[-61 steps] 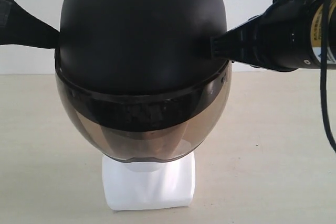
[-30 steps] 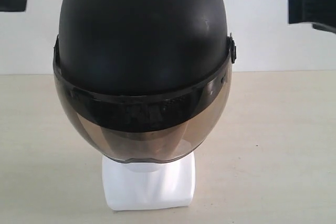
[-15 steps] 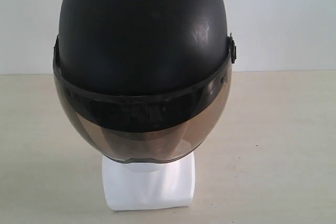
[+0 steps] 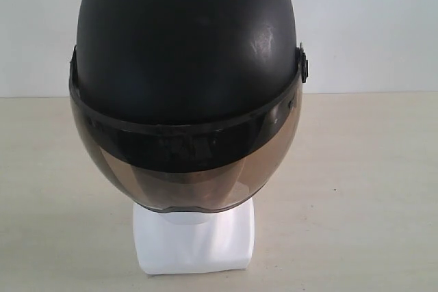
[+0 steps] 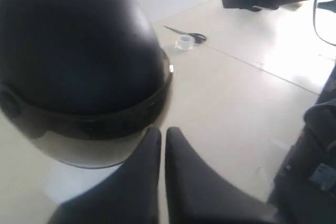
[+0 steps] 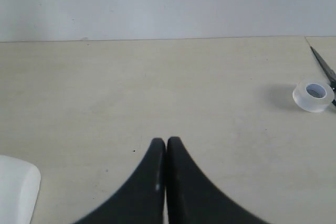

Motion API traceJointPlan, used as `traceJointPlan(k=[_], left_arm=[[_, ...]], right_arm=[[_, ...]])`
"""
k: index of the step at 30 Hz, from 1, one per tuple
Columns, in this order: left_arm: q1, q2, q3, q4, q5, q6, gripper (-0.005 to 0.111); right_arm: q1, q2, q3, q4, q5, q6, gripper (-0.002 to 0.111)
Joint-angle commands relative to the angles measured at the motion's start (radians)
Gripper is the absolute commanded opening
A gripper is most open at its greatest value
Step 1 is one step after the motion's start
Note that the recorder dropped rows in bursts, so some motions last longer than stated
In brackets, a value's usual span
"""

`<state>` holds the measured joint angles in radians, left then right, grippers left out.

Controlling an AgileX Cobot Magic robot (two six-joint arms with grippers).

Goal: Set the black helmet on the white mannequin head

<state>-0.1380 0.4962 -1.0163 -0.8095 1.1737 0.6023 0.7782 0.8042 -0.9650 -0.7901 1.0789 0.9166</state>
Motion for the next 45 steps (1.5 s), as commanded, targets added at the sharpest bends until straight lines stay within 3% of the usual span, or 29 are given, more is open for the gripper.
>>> traceJointPlan(k=[1,5,8,14,20,25,27,32,38,42,45], left_arm=[[-0.001,-0.065,-0.080,0.263,-0.077,-0.259,0.004],[-0.001,-0.158,-0.099,0.721,-0.179,-0.814,0.004],[-0.001,-0.204,-0.037,0.895,-0.259,-0.964,0.004],[0.002,-0.231,0.231,0.911,-0.620,-0.954,0.004],[0.002,-0.234,0.598,0.753,-0.896,-0.919,0.004],[0.002,-0.369,0.879,0.776,-1.187,-0.923,0.004],[0.003,-0.457,0.958,0.776,-1.233,-0.919,0.004],[0.043,-0.496,1.016,0.759,-1.226,-0.840,0.004],[0.117,-0.496,1.016,0.745,-1.063,-0.621,0.004],[0.119,-0.496,1.016,0.745,-0.875,-0.609,0.004],[0.119,-0.496,1.016,0.739,-0.874,-0.609,0.004]], right_arm=[[-0.001,-0.003,-0.005,-0.003,0.001,-0.007,0.000],[-0.001,-0.003,-0.005,-0.003,0.001,-0.007,0.000],[-0.001,-0.003,-0.005,-0.003,0.005,-0.007,0.000],[-0.001,-0.003,-0.005,-0.003,0.003,-0.007,0.000],[-0.001,-0.003,-0.005,-0.003,0.003,-0.007,0.000],[-0.001,-0.003,-0.005,-0.003,0.000,-0.007,0.000],[-0.001,-0.003,-0.005,-0.003,0.000,-0.007,0.000],[-0.001,-0.003,-0.005,-0.003,0.000,-0.007,0.000],[-0.001,-0.003,-0.005,-0.003,-0.001,-0.007,0.000],[-0.001,-0.003,-0.005,-0.003,-0.001,-0.010,0.000],[-0.001,-0.003,-0.005,-0.003,-0.001,-0.010,0.000]])
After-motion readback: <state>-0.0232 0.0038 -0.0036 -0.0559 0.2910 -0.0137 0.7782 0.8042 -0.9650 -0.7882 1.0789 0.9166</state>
